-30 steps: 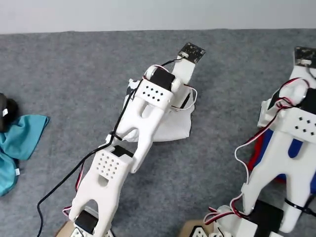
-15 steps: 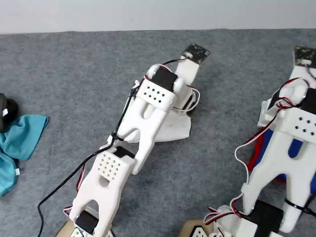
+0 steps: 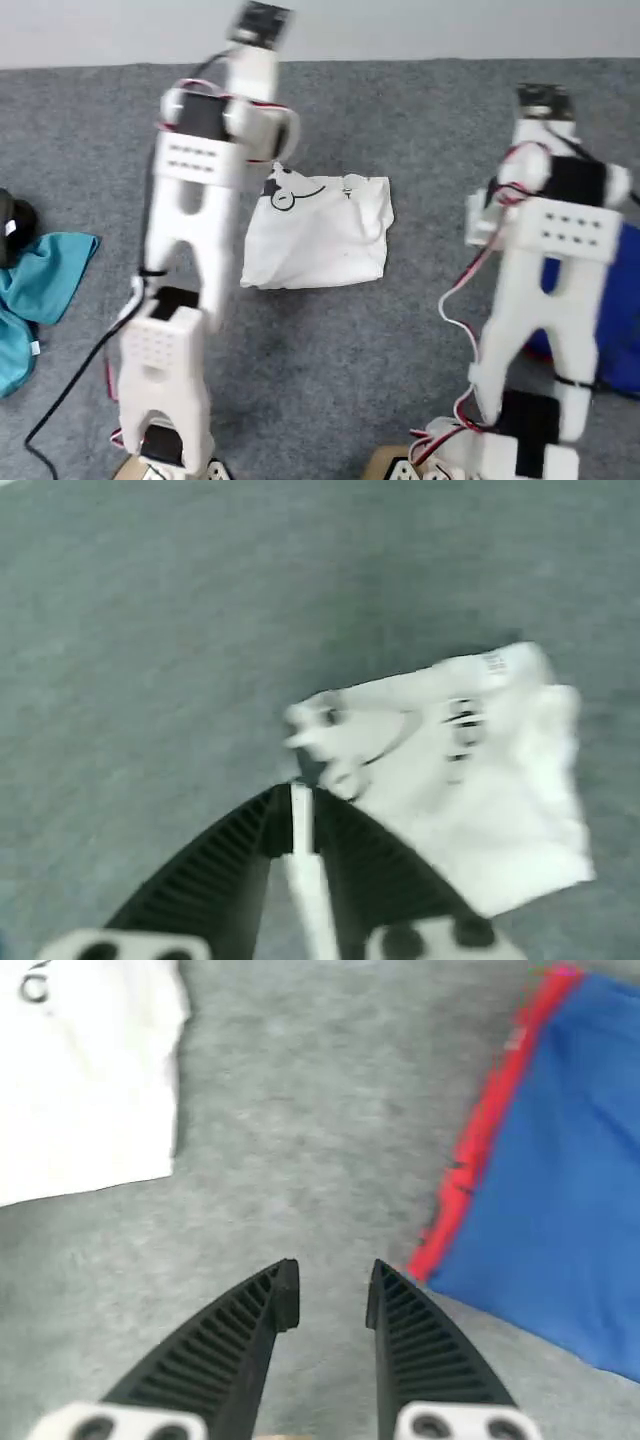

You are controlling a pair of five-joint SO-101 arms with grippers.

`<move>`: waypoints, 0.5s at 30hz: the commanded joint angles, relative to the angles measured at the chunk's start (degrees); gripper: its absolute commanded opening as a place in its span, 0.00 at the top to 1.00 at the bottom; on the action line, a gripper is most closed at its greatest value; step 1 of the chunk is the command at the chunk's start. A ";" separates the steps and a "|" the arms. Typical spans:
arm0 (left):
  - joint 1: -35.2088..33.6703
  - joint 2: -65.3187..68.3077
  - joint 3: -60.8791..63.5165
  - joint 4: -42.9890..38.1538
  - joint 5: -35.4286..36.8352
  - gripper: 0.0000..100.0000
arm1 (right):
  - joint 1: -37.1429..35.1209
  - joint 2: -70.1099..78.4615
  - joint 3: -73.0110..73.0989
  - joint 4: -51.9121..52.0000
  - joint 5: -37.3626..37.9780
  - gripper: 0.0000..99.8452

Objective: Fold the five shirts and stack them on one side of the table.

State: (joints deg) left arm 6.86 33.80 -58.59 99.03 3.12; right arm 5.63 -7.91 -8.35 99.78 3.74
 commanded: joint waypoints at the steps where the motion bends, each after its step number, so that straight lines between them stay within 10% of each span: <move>1: -6.07 -10.02 6.29 1.58 -0.53 1.00 | -3.65 2.77 -3.08 -4.18 -2.20 0.92; 15: -22.15 -39.21 39.52 1.32 -0.88 1.00 | -13.93 18.24 -3.08 -29.05 -2.46 0.99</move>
State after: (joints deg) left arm -11.96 0.40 -22.99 99.21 2.95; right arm -6.59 9.41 -8.35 75.08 1.71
